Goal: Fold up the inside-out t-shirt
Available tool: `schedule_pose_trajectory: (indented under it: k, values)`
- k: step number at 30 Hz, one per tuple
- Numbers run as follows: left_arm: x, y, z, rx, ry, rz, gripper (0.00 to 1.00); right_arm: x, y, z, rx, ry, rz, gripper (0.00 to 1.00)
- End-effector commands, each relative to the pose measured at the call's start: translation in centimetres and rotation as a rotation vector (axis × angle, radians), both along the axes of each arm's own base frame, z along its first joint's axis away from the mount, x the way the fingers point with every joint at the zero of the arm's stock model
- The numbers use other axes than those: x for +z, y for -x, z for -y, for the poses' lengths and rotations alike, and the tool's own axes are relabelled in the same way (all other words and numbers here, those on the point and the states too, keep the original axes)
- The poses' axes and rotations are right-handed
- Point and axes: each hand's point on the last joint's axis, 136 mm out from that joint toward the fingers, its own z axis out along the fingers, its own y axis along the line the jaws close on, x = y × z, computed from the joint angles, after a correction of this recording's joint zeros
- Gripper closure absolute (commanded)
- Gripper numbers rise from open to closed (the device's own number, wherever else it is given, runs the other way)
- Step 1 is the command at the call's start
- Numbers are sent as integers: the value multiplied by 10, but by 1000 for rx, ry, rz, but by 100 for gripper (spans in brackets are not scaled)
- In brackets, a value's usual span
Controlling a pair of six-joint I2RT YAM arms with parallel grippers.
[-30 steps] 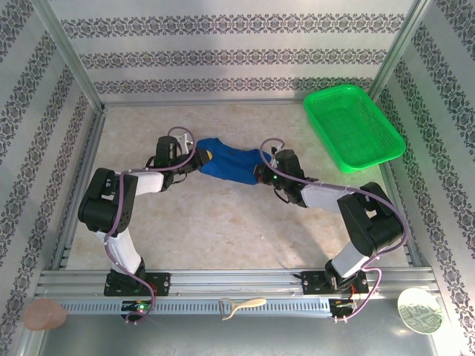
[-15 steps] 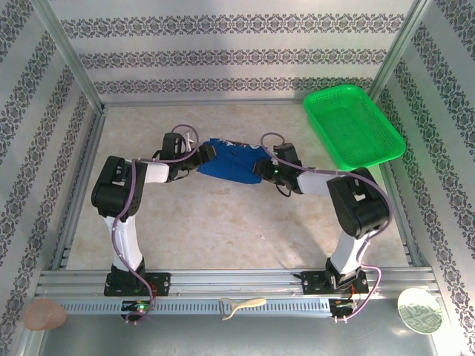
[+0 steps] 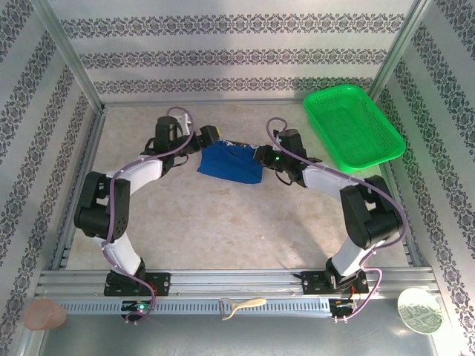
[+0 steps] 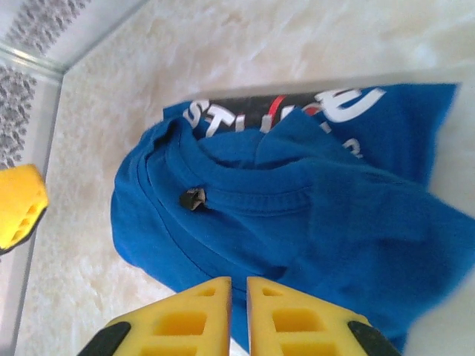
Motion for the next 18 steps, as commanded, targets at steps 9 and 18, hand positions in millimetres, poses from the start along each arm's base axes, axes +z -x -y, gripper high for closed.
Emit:
schedule_pose_trajectory:
  k: [9,18]
  values:
    - [-69,-42,16,10,12,-85,8,-18,-65,-20,92,-54,52,90]
    - [-90,-54,-5,72,33,-105,8,-61,-101,-13,32,-169,-79,86]
